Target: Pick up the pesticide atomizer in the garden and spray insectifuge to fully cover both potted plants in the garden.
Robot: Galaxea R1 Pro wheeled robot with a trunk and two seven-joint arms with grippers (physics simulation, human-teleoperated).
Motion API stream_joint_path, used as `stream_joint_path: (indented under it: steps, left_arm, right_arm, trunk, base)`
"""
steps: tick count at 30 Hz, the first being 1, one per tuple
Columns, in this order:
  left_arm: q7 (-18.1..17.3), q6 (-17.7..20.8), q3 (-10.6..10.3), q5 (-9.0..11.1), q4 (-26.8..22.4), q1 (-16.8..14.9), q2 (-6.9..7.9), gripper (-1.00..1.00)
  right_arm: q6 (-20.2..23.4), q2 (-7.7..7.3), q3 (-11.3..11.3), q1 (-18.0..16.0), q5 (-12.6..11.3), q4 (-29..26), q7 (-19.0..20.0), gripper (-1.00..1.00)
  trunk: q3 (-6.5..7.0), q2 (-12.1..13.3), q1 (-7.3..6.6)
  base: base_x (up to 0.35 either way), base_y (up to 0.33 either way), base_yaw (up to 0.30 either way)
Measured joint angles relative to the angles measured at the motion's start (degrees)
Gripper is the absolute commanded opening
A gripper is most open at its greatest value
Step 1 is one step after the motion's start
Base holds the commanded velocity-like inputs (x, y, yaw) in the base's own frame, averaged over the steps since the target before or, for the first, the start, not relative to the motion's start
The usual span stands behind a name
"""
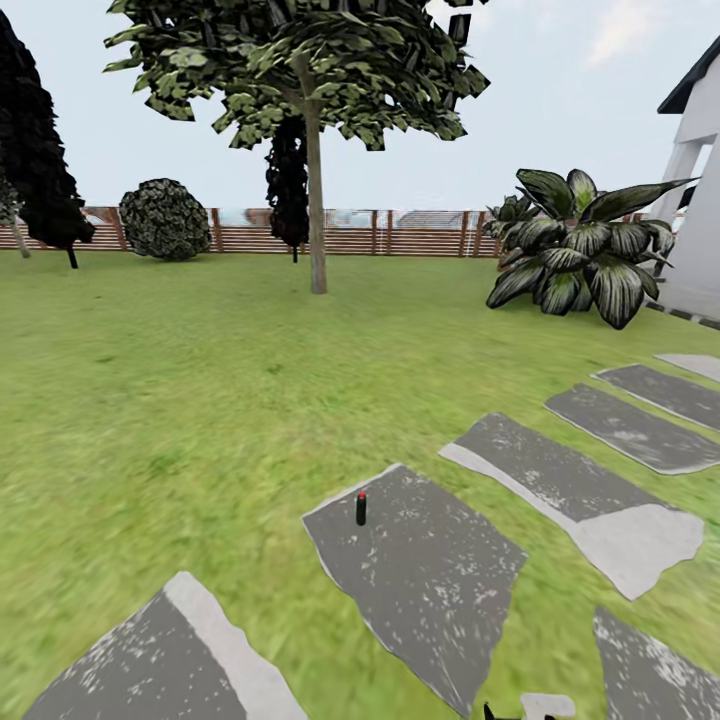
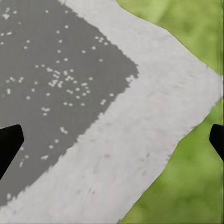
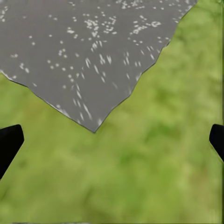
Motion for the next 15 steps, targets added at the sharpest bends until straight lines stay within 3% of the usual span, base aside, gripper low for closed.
stream_joint_path:
  steps: [15]
  left_arm:
    - [0.00,0.00,0.00,0.00,0.00,0.00,0.00,1.00]
  right_arm:
    - [0.02,0.00,0.00,0.00,0.00,0.00,0.00,1.00]
  trunk:
    - [0.00,0.00,0.00]
  base:
    - [0.283,-0.163,0.000]
